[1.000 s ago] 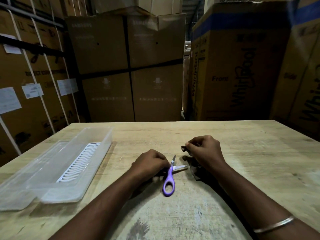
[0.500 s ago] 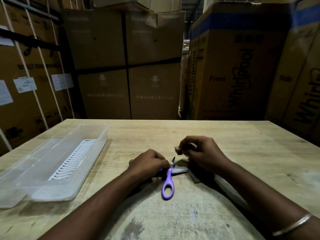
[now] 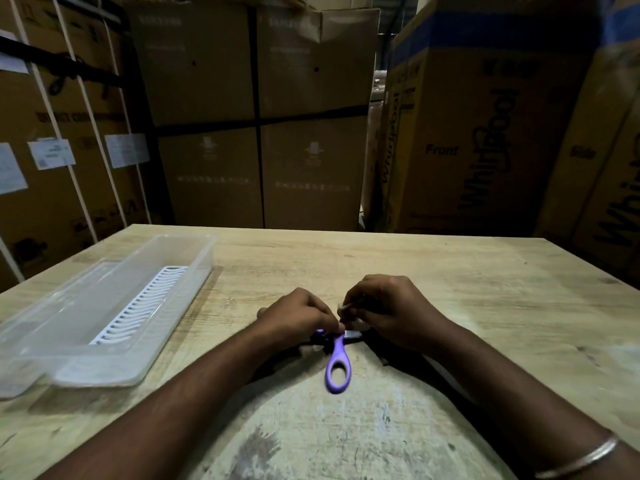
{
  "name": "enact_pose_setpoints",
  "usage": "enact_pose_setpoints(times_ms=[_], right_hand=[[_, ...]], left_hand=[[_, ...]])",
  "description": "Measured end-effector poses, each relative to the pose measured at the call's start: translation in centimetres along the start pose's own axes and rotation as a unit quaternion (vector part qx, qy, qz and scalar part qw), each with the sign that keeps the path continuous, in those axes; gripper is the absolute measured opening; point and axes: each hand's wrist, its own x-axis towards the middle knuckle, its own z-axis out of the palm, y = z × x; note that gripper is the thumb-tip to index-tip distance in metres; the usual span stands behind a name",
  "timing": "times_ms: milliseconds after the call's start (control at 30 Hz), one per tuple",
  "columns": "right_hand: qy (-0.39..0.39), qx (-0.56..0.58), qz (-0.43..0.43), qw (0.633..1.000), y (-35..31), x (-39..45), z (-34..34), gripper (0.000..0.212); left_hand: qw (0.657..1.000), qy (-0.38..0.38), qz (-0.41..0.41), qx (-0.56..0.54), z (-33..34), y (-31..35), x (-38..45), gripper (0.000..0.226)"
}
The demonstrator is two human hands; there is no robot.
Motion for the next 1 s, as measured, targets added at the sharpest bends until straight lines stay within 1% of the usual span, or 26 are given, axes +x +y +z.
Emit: enact_pose_setpoints(times_ms=[67,167,233,367,433,600,667,733,800,833,867,933,1000], right_hand=[[-0.015,-0.019,-0.008,1.0,0.0,0.0,0.2,0.012],[-0.022,-0.032,-0.005,0.999,0.0,0.0,0.3,0.013],[-0.031,-0.03,-0.003,0.999,-0.1,-0.1,0.3,0.013],[-0.06,-0.02,0.0,0.998,-0.5,-0.2,0.1,0.014],[-0.062,-0.013,0.012,0.998,-0.5,-0.2,0.0,0.014],[-0.012,-0.029,0.061,0.998,-0.3,0.2,0.7,0.013],[0.006,-0.017,0.084,0.996,-0.2,0.2,0.8,0.013],[0.045,0.068,0.119,0.989,-0.1,0.0,0.4,0.019],[0.11,0.16,0.16,0.968,-0.2,-0.3,-0.3,0.029],[0.142,0.164,0.161,0.963,0.0,-0.3,-0.6,0.03],[0.156,0.149,0.156,0.964,0.3,-0.4,-0.9,0.027],[0.137,0.13,0.152,0.97,0.7,-0.5,-1.2,0.022],[0.094,0.185,0.168,0.964,0.9,-0.5,-1.5,0.026]], left_hand=[[1.0,-0.012,0.019,0.008,0.1,0.0,-0.2,0.014],[0.998,-0.017,0.045,0.035,0.1,-0.1,-0.3,0.018],[0.998,-0.026,0.046,0.037,0.0,-0.1,-0.4,0.02],[0.997,-0.047,0.047,0.024,-0.3,-0.1,-0.3,0.015],[0.997,-0.057,0.048,0.023,-0.4,-0.1,-0.3,0.016],[0.997,-0.058,0.041,0.008,-0.3,0.2,-0.5,0.015],[0.998,-0.054,0.034,-0.01,-0.2,0.3,-0.7,0.015],[0.998,-0.055,0.031,-0.017,-0.2,0.3,-0.7,0.015],[0.998,-0.059,0.027,-0.019,-0.1,0.3,-0.7,0.014],[0.998,-0.06,0.026,-0.02,-0.1,0.3,-0.7,0.013],[0.998,-0.061,0.025,-0.02,-0.1,0.3,-0.6,0.014],[0.998,-0.062,0.027,-0.019,-0.1,0.3,-0.6,0.014],[0.997,-0.063,0.029,-0.022,-0.1,0.3,-0.6,0.013]])
